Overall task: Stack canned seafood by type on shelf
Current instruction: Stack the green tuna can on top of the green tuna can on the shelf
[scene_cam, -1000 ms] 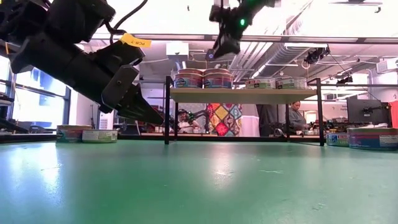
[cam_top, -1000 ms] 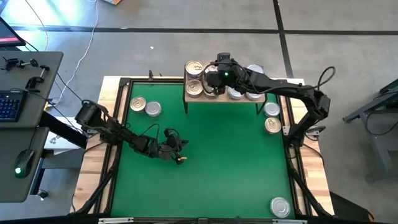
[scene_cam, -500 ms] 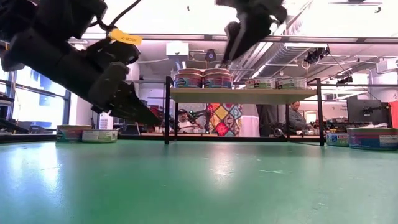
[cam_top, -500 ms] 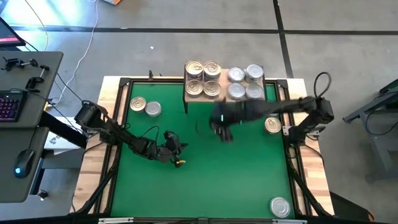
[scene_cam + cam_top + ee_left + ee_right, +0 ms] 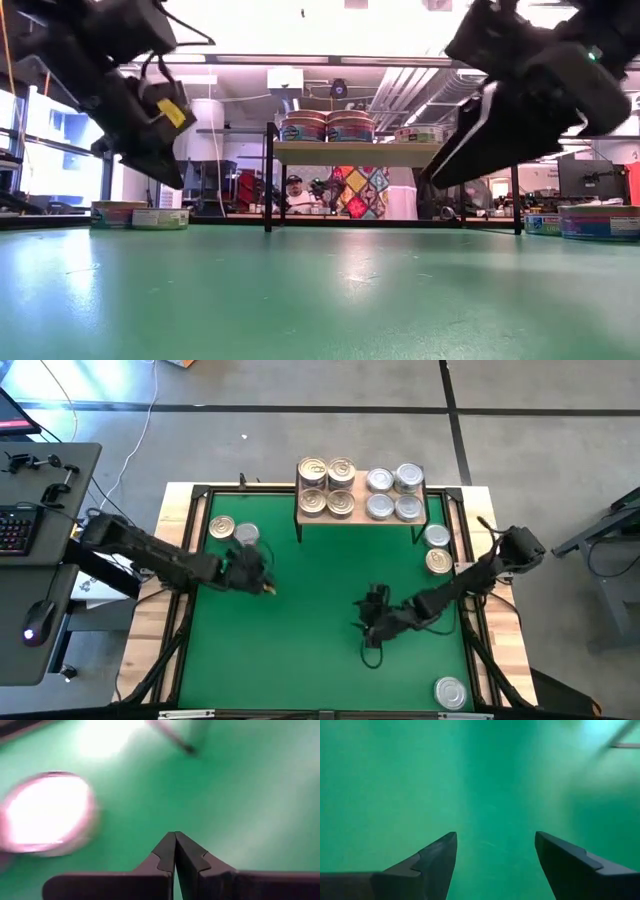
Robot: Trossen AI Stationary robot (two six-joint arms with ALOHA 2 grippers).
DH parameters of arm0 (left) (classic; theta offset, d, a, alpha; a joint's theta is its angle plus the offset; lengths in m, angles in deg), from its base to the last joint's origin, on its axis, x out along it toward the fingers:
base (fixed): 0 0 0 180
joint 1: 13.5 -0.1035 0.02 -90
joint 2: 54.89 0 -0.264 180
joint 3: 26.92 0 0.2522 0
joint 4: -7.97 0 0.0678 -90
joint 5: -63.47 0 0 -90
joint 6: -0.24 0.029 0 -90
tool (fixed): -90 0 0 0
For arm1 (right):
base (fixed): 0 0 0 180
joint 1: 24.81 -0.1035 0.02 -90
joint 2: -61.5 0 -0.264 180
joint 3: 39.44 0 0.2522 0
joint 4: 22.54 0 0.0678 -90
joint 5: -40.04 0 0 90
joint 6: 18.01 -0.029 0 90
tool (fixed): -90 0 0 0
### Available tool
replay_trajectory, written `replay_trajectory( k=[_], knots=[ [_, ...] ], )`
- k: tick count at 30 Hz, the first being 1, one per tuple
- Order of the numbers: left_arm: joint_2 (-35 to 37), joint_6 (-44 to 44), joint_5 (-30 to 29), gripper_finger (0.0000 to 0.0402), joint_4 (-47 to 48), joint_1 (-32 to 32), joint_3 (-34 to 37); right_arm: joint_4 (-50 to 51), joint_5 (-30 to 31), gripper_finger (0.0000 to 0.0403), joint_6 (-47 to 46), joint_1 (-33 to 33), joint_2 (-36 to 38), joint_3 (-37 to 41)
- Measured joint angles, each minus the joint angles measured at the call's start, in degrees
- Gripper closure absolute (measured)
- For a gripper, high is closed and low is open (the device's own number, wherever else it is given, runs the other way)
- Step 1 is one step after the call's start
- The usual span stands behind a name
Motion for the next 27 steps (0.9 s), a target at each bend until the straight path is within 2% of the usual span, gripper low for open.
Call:
replay_trajectory(
  k=[3,5,9,12,15,21,27],
  knots=[
    [2.13,2.73,1.17,0.0402,4.34,-8.38,0.00,-2.04,7.08,0.0140,-2.29,-1.55,0.00,2.07],
    [2.29,5.29,1.63,0.0402,5.65,-13.79,0.02,-1.99,8.96,0.0140,-2.90,-1.72,0.01,2.60],
    [0.86,10.15,0.73,0.0401,4.80,-22.28,0.00,-2.21,9.31,0.0140,-2.42,-1.67,0.02,2.60],
    [-0.96,13.31,-0.43,0.0401,2.74,-26.57,0.00,-2.15,9.31,0.0140,-2.02,-1.67,0.02,2.60],
    [-3.95,16.50,1.01,0.0401,-0.13,-29.77,0.00,-2.13,9.31,0.0140,-2.07,-1.67,0.02,2.60],
    [-10.97,20.91,4.84,0.0402,-5.92,-31.91,-0.39,-2.27,9.31,0.0140,-2.16,-1.67,0.02,2.60],
    [-11.56,17.85,8.47,0.0401,-6.72,-25.78,-0.52,-2.65,9.07,0.0140,-2.57,-1.67,0.02,2.60]
  ],
)
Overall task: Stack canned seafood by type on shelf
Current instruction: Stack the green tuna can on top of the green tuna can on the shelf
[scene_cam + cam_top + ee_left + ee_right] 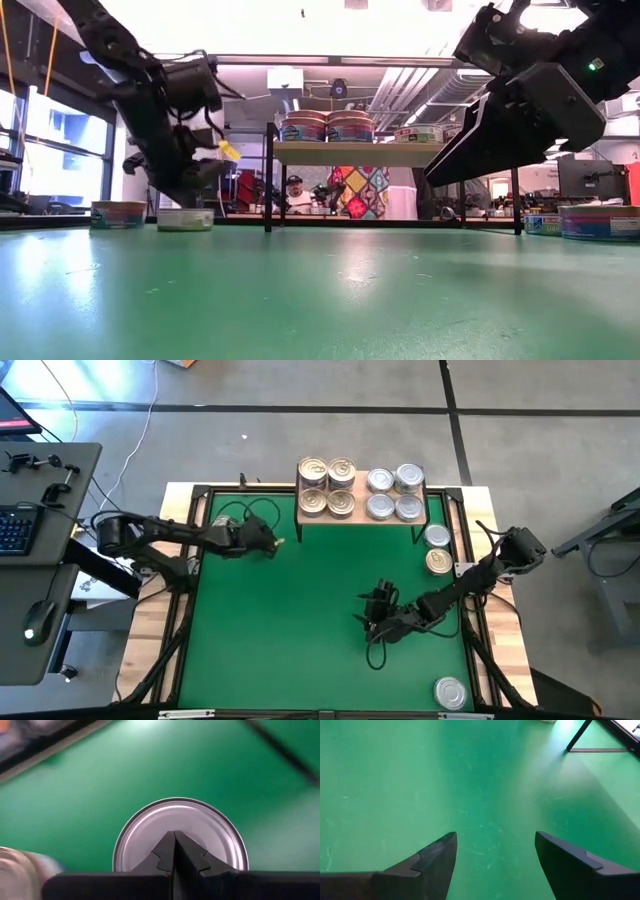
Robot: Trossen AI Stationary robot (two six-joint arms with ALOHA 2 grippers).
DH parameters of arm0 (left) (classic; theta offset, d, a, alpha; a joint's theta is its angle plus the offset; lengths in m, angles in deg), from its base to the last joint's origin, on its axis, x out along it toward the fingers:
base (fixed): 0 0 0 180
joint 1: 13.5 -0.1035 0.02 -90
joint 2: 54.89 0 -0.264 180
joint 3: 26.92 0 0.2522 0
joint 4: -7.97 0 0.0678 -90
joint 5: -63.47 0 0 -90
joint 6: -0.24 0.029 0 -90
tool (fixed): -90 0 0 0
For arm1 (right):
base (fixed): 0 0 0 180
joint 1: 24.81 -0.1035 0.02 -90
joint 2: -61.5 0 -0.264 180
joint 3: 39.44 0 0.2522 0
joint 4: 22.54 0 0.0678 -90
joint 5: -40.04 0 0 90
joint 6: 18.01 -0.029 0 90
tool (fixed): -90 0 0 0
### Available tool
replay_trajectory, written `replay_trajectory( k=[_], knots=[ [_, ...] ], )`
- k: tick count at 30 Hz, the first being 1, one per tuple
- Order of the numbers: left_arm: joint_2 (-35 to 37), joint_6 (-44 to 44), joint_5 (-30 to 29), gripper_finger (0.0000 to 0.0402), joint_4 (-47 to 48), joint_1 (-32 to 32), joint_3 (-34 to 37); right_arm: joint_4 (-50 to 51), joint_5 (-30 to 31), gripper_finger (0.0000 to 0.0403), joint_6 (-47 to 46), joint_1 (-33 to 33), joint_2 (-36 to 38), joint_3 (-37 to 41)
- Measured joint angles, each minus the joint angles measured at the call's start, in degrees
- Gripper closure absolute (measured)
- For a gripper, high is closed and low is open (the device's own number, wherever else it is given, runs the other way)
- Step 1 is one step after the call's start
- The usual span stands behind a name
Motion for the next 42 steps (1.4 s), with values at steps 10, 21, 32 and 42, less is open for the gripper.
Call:
replay_trajectory(
  k=[10,21,32,42],
  knots=[
    [0.70,-8.41,16.58,0.0401,-11.95,17.34,0.61,-2.02,-0.30,0.0140,0.04,0.00,0.00,-0.02],
    [-16.43,-9.72,14.31,0.0402,-50.13,30.27,0.52,-2.37,-0.74,0.0140,0.04,0.00,0.00,-0.02],
    [-23.17,3.64,19.02,0.0401,-46.07,30.66,-16.03,-2.88,-2.39,0.0140,0.02,0.17,0.00,-0.02],
    [-19.70,-0.32,6.32,0.0401,-11.47,29.93,-22.16,-3.44,-2.82,0.0140,0.02,0.17,0.00,-0.02]
  ],
)
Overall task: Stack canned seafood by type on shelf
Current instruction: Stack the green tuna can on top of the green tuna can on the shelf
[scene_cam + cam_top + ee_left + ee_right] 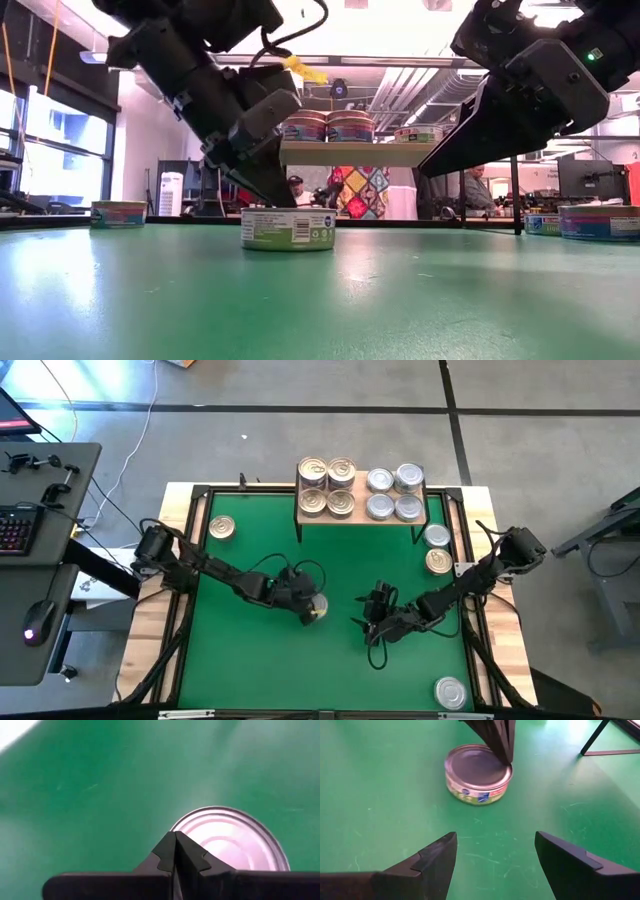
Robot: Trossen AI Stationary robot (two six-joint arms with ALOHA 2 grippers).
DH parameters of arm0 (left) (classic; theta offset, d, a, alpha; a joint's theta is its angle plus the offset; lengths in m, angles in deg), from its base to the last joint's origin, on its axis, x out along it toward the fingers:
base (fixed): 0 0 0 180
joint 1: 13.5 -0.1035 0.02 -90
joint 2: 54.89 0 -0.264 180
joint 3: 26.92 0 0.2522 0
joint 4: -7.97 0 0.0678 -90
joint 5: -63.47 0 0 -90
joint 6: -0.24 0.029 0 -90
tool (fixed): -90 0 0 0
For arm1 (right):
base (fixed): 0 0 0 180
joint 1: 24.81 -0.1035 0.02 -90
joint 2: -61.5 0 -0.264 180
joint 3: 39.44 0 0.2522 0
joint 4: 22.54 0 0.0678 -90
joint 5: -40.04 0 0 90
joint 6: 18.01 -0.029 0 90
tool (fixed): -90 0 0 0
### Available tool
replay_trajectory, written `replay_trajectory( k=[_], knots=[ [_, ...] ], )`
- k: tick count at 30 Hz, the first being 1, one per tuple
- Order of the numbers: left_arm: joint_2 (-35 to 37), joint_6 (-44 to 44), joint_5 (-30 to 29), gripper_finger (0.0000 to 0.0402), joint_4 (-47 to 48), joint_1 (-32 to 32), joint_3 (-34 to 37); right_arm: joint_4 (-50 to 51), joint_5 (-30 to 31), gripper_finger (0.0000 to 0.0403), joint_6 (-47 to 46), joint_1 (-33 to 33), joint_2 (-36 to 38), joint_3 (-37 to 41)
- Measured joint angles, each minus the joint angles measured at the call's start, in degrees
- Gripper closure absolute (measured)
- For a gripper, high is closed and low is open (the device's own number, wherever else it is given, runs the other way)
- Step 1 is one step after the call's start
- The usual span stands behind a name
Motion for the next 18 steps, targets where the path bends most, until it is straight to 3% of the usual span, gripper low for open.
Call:
replay_trajectory(
  k=[10,18],
  knots=[
    [-0.41,0.55,-1.09,0.0402,0.54,-1.27,1.49,-0.56,-0.44,0.0140,0.01,0.00,0.00,0.00],
    [3.83,3.53,-0.33,0.0401,-1.74,-0.21,1.84,-1.41,-0.44,0.0140,1.36,0.00,0.00,0.00]
  ],
)
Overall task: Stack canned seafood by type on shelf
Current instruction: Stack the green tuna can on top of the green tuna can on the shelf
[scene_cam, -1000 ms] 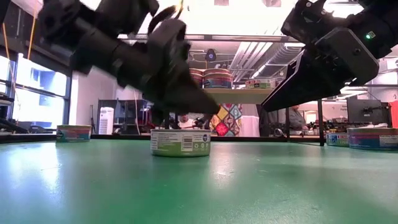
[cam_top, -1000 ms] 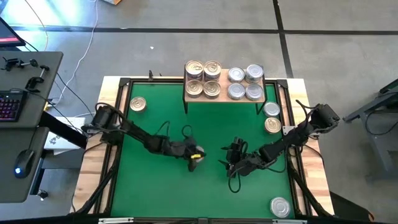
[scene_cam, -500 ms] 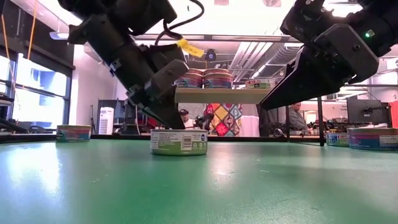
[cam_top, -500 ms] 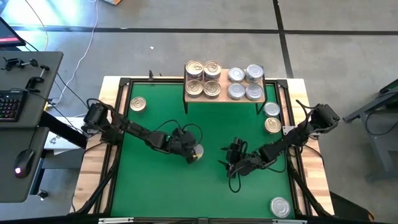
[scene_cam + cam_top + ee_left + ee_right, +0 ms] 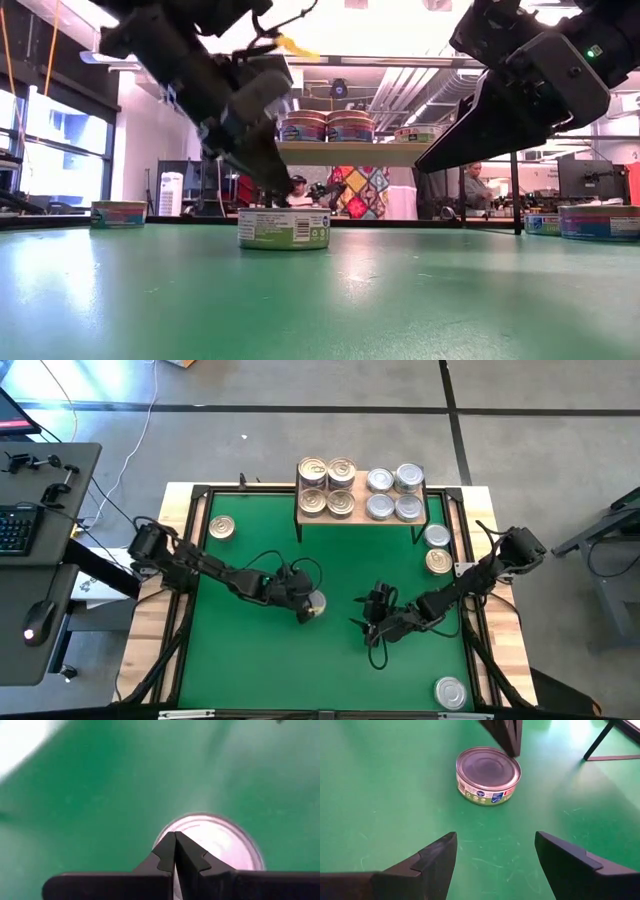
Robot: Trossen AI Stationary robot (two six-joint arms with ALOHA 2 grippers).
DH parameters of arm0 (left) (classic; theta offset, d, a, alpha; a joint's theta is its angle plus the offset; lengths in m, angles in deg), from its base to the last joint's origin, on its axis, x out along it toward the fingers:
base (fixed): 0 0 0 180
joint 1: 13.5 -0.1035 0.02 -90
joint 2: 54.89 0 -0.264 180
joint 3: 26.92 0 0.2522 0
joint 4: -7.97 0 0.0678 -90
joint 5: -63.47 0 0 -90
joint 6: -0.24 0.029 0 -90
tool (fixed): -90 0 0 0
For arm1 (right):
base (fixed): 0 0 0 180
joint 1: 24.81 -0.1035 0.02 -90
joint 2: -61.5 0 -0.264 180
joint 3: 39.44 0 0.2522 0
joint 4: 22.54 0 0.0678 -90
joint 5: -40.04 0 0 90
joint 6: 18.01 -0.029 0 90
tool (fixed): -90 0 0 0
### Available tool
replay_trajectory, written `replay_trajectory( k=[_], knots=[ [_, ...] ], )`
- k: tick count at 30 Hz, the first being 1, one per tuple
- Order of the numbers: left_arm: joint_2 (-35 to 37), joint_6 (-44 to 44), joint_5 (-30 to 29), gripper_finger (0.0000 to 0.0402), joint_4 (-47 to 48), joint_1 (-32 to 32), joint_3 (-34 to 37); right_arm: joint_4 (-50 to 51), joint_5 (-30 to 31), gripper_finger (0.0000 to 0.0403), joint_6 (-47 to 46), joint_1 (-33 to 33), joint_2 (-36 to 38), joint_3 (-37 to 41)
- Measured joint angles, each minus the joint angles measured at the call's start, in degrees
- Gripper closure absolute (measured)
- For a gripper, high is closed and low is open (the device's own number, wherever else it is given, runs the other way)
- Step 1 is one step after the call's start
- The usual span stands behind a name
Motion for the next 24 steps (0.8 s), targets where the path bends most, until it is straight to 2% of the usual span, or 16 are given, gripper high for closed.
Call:
replay_trajectory(
  k=[4,14,24],
  knots=[
    [-0.37,1.34,-0.69,0.0401,1.86,-1.39,-0.04,-0.33,-0.02,0.0140,0.02,0.00,0.00,0.00],
    [-4.89,2.14,2.20,0.0401,2.29,-2.58,0.04,-0.62,-0.20,0.0140,0.13,0.00,0.00,0.00],
    [0.79,3.90,1.14,0.0401,1.36,-0.77,-0.20,-0.64,-0.20,0.0140,0.13,0.00,0.00,0.00]
  ],
)
